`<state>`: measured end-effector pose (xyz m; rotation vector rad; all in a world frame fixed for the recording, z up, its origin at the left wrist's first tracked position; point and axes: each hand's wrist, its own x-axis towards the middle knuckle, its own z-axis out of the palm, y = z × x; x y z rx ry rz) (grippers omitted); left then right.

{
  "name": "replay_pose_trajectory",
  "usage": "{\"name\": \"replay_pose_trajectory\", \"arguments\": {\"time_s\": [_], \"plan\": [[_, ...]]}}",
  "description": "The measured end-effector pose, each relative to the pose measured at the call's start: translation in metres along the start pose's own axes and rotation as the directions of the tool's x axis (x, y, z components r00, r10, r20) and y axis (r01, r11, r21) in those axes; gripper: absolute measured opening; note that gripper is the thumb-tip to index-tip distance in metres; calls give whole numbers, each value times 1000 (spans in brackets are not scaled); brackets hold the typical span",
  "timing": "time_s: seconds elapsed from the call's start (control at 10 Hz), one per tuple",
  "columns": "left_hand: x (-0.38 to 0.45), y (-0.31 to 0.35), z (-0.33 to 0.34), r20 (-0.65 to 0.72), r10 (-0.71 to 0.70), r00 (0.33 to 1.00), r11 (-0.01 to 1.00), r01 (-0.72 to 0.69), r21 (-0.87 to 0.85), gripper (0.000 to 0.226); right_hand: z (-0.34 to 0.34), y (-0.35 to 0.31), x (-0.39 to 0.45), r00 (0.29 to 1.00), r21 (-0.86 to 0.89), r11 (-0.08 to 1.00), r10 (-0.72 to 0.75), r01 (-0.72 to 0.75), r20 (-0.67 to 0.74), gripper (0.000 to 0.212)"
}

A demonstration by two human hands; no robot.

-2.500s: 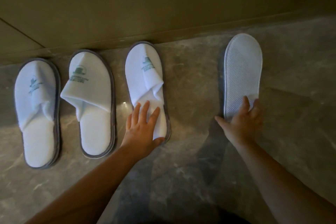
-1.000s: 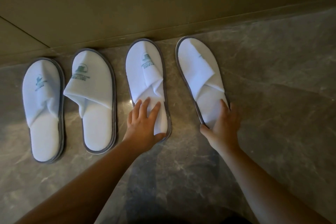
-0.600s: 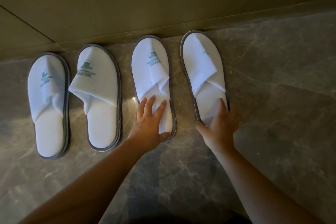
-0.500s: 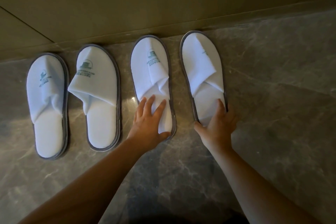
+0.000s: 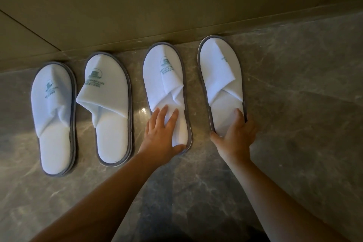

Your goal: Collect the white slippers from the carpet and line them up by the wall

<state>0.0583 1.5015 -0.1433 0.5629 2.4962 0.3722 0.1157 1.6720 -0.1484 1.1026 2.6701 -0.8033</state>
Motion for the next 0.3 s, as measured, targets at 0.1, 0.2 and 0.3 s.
{"name": "replay_pose_trajectory", "arguments": {"time_s": [0.1,0.2,0.3], "plan": [[-1,0,-1,-3,-2,1000,1000,2,1,95,0,0,-1,1000,-23,1000,5,-5,15,91],[-1,2,-4,-12,-19,1000,1000,19,-2,94,-1,-2,-2,1000,-49,999,7,-7,4,96],[-7,8,-17,-48,-24,999,1000,25,15,90,-15,-7,-6,996,-24,997,-75,73,-50,97]]}}
